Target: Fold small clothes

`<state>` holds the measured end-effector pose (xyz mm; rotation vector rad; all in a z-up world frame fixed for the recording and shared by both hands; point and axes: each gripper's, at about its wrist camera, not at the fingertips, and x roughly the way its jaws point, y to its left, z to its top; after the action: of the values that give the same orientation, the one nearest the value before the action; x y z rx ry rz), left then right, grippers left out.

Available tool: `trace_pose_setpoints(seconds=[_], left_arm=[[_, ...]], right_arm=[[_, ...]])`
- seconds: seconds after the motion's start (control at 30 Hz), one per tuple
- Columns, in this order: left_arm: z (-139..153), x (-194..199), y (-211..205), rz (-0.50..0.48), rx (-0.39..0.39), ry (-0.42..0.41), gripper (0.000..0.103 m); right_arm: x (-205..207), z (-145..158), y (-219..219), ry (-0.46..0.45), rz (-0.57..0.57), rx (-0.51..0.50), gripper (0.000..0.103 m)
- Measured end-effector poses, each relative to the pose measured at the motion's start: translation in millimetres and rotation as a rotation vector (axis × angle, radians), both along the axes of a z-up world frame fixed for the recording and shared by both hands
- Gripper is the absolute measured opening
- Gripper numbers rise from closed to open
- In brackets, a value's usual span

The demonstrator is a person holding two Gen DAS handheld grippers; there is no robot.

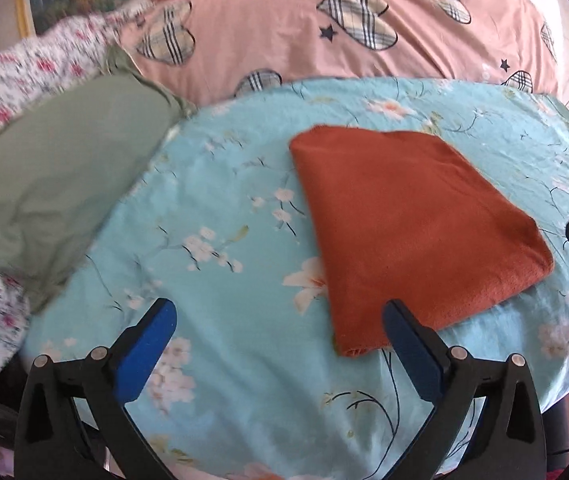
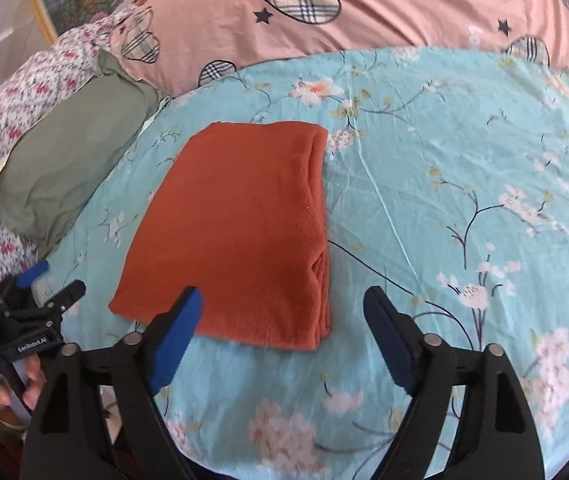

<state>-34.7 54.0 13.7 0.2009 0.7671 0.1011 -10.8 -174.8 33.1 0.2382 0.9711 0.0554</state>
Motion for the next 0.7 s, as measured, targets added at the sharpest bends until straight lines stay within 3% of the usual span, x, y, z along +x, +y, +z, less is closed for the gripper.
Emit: trace_pose_setpoints(seconds=[0.13, 0.3, 0.4, 0.5, 0.6, 0.7], left_arm=[[4, -7, -4, -0.032, -0.049, 0.011, 0.103], [11, -10, 2, -0.055, -0.187, -0.003, 0.103], [12, -8, 3, -0.055, -0.221, -0.016, 0.103], [12, -3, 1, -0.06, -0.202, -0.017, 0.103], [10, 2, 0, -0.053, -0.195, -0.018, 0.103], [10, 7, 3, -0.032, -0.232, -0.016, 0.103]], right_arm=[[-15, 9, 16, -0.032, 0.061, -0.039, 0.102], [-35, 22, 45, -0.155, 0.191, -0.197, 0.103], [-37, 24, 43, -0.186, 0.213, -0.152, 0.103], [-25, 18, 32, -0.109, 0.148, -0.052, 0.103], [-9, 7, 28, 0.02, 0.04, -0.117, 0.103], [1, 3, 27, 0.048, 0.033, -0.143, 0.103]])
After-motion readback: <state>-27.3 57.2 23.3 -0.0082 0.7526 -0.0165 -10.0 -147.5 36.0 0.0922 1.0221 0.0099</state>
